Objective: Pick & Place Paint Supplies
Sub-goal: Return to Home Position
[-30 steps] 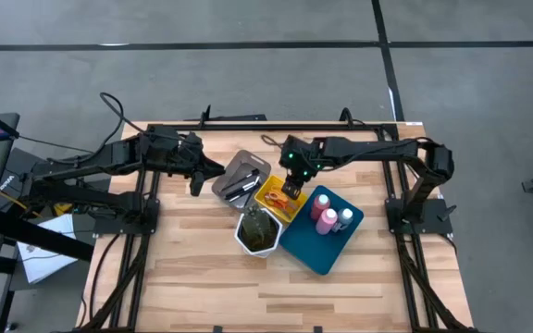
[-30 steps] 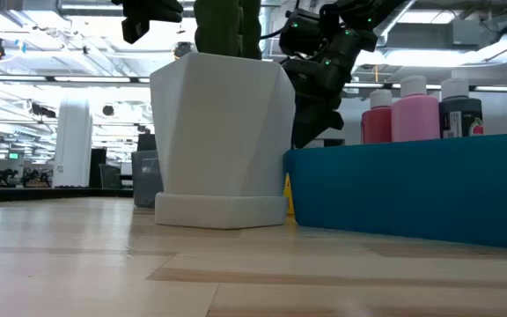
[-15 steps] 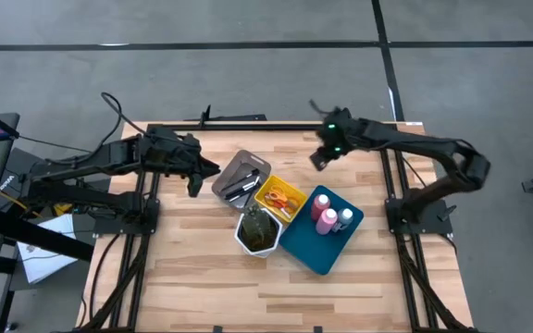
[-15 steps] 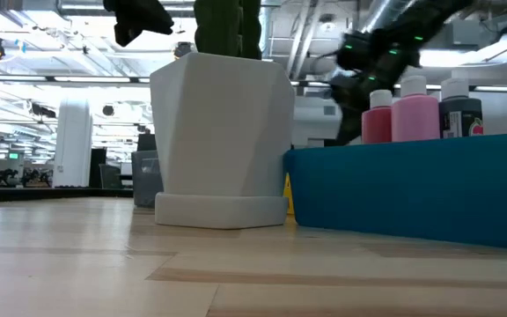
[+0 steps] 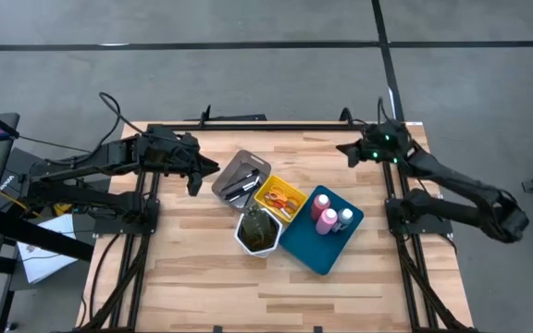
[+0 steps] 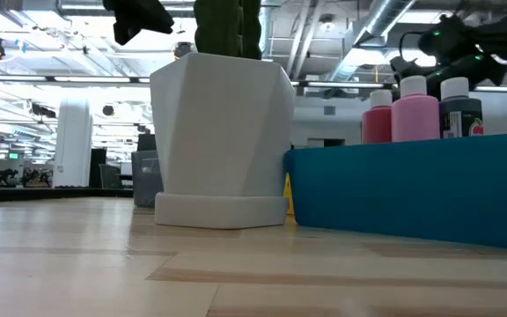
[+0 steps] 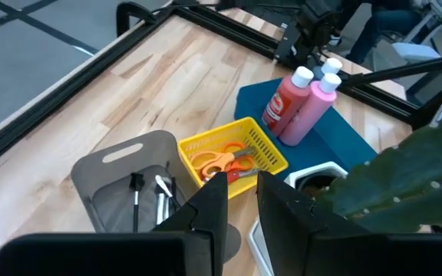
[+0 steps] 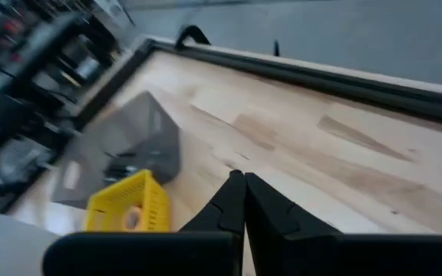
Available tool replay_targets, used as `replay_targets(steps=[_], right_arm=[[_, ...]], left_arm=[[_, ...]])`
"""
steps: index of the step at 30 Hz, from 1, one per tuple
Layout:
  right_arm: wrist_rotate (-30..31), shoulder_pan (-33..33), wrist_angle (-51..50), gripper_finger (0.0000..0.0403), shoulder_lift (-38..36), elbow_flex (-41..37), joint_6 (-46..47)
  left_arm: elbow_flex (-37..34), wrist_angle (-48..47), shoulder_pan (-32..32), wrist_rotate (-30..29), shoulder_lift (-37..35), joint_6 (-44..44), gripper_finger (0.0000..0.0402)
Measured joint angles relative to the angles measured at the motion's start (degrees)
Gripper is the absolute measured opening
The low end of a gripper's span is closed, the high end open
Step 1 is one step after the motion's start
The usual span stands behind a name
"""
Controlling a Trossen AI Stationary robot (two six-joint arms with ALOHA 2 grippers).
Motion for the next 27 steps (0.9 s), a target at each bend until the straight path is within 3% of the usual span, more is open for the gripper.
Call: replay_targets(steps=[9,14,18,27], right_arm=[[10.54,9.48,13.67,0.0000,-9.47,-14.09,3.17],[12.13,13.94,24.05,0.0000,-16.12,-22.02,6.84],[11.70,16.89,22.82,0.0000,-22.30,-24.98,6.93],[7.25,23.78,7.15,0.0000,-36.28,-25.13,3.72]], left_arm=[[0.00,0.03,0.00,-1.71,0.00,-0.20,0.0067],[0.00,0.10,0.00,-6.07,0.02,-3.35,0.0067],[0.00,0.10,0.00,-8.61,0.04,-3.59,0.0067],[0.00,0.01,0.00,-10.97,0.04,-5.95,0.0067]])
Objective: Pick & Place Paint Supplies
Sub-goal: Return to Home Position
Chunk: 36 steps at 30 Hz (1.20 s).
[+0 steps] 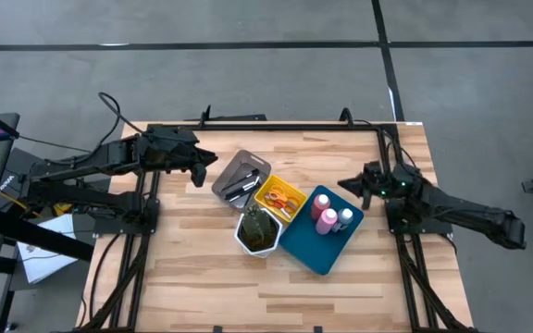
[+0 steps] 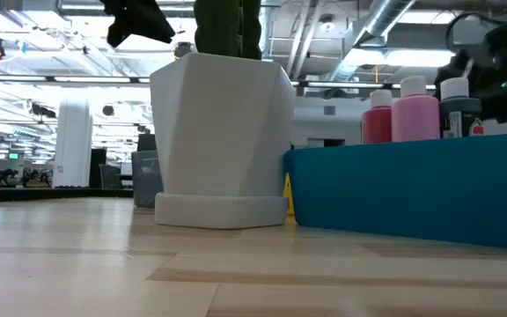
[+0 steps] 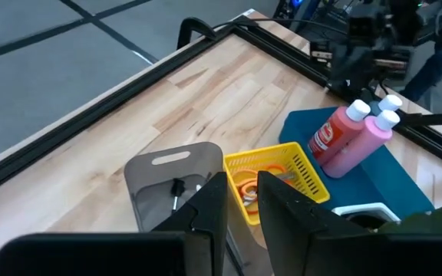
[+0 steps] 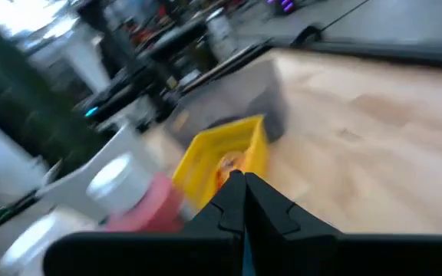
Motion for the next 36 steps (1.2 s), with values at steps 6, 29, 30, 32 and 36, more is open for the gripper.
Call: replay_targets(steps=[6,29,30,32,36], right_arm=[[-3.52,5.28,-0.50,0.0000,-7.51,0.13,-0.13],[5.77,20.04,-14.78,0.0000,-12.74,4.30,-3.35],[6.50,20.42,-13.75,0.0000,-12.74,4.30,-3.62],[7.95,21.16,-10.56,0.0000,-12.74,4.30,-4.97],[10.49,22.43,-9.94,0.0000,-12.74,4.33,-6.18]], left_arm=[[0.00,0.01,0.30,-0.74,0.00,-0.15,0.0067],[0.00,0.14,0.48,-3.67,0.02,-5.01,0.0067],[0.00,0.13,0.48,-3.67,0.02,-5.01,0.0067],[0.00,0.09,0.48,-3.67,0.02,-5.01,0.0067],[0.00,0.05,0.48,-3.65,0.02,-5.06,0.0067]])
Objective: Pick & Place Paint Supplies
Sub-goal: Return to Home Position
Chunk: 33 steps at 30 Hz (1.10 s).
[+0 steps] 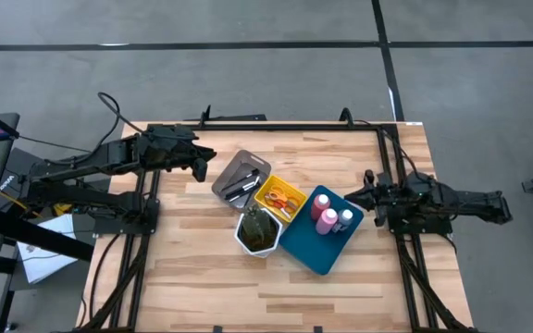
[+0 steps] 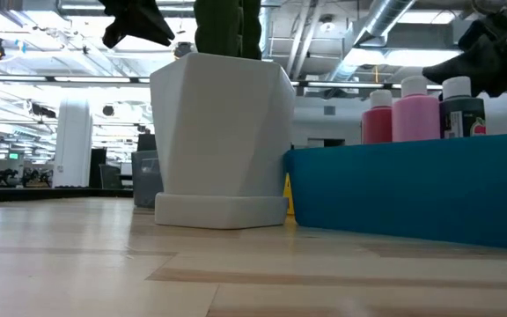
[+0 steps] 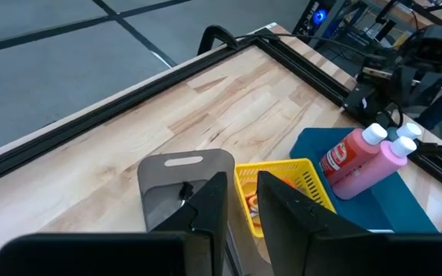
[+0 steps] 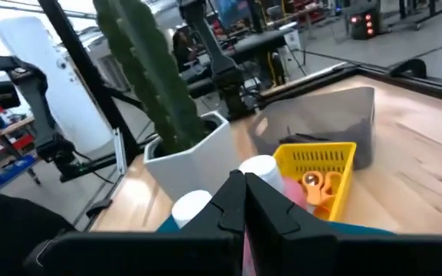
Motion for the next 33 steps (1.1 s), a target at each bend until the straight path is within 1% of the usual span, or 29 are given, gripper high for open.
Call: replay_targets(steps=[12,19,22,25,30,33], right_arm=[[0.25,3.29,-0.05,0.0000,0.00,0.00,-3.85],[1.09,3.45,1.93,0.0000,0.00,0.00,-4.02],[1.46,3.43,2.63,0.0000,0.00,0.02,-2.20],[1.51,3.43,1.68,0.0000,0.00,0.03,0.73],[1.49,3.43,-3.47,0.0000,0.00,0.04,1.63],[1.51,3.45,-4.25,0.0000,0.00,0.04,3.35]], left_arm=[[0.00,0.02,0.00,0.11,0.00,-1.56,0.0067],[0.00,-0.06,0.00,0.19,0.00,-1.57,0.0067],[0.00,-0.06,0.00,0.22,0.00,-1.51,0.0067],[0.00,-0.09,0.00,0.22,0.00,-0.40,0.0067],[-0.01,-0.05,0.00,0.21,0.00,2.78,0.0067],[0.00,0.69,-0.17,0.21,0.00,6.66,0.0067]])
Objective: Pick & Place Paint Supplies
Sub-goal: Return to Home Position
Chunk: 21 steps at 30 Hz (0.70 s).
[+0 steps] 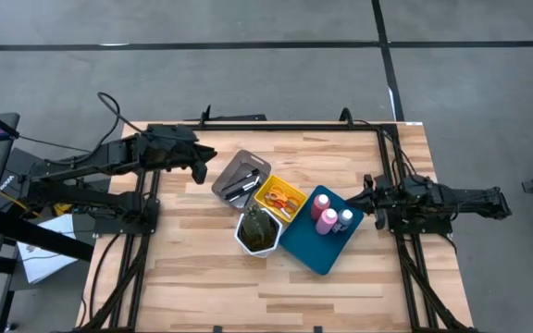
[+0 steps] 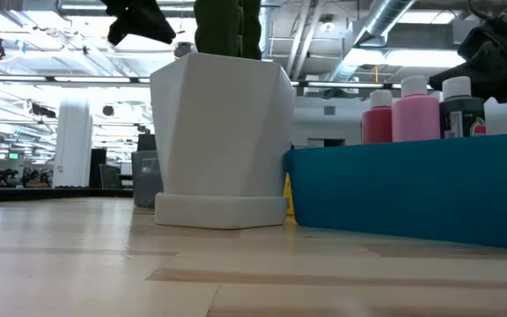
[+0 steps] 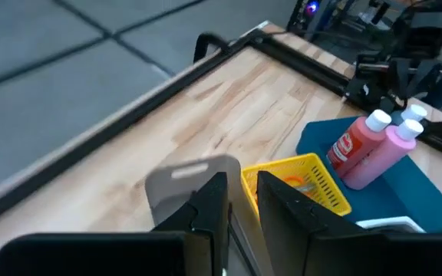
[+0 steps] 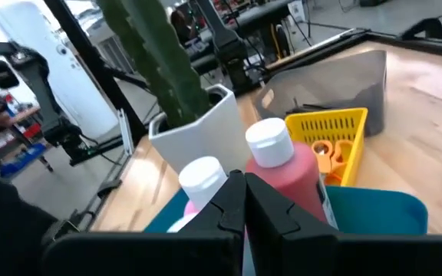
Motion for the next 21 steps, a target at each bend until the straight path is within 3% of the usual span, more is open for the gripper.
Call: replay_targets(steps=[11,15,17,21], right_arm=[[0.00,-0.02,-0.24,0.0000,0.00,0.00,1.65],[0.00,-0.02,-0.25,0.0000,0.00,0.00,1.65],[0.00,-0.02,-0.26,0.0000,0.00,0.00,1.65],[0.00,-0.02,-0.31,0.0000,0.00,0.00,1.65]], left_arm=[[0.00,14.47,-1.91,6.44,-2.48,17.32,0.0067],[-0.25,17.61,-2.24,11.67,-3.77,22.17,0.0063],[-2.58,21.67,-2.24,15.19,-5.33,22.51,0.0053],[-13.52,38.88,-2.42,21.44,-11.07,18.66,0.0013]])
